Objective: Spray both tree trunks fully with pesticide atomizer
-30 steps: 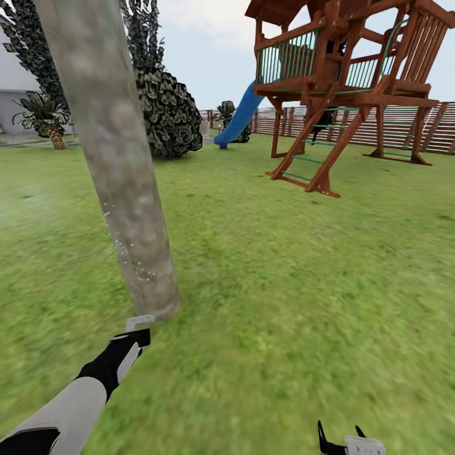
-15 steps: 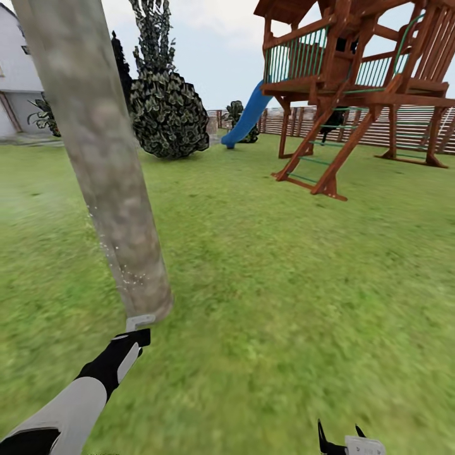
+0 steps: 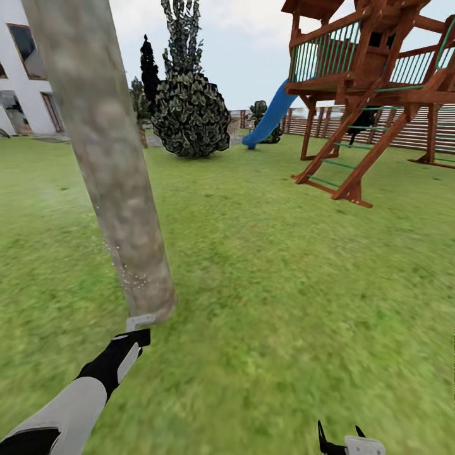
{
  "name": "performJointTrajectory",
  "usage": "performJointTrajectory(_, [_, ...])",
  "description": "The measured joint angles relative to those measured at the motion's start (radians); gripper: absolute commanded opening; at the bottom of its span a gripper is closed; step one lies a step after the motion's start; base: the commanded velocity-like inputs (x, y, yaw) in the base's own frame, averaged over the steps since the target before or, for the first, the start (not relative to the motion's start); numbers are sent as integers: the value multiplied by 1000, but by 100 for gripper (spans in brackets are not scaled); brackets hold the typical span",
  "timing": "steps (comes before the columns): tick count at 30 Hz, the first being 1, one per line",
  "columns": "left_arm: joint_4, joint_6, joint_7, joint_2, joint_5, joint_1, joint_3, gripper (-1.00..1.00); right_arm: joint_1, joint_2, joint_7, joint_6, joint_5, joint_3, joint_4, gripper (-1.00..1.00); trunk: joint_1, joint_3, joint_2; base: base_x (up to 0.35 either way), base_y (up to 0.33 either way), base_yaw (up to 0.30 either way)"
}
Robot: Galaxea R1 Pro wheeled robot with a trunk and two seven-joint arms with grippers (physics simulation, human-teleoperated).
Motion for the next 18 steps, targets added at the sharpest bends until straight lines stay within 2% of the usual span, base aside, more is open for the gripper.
performJointTrajectory(5, [0, 0, 0, 0, 0, 0, 0, -100, 0, 0, 0, 0, 0, 0, 0, 100, 0, 0, 0, 138, -272, 53])
performJointTrajectory(18, [0, -3, 2, 0, -1, 0, 0, -100, 0, 0, 0, 0, 0, 0, 0, 100, 0, 0, 0, 120, -272, 273])
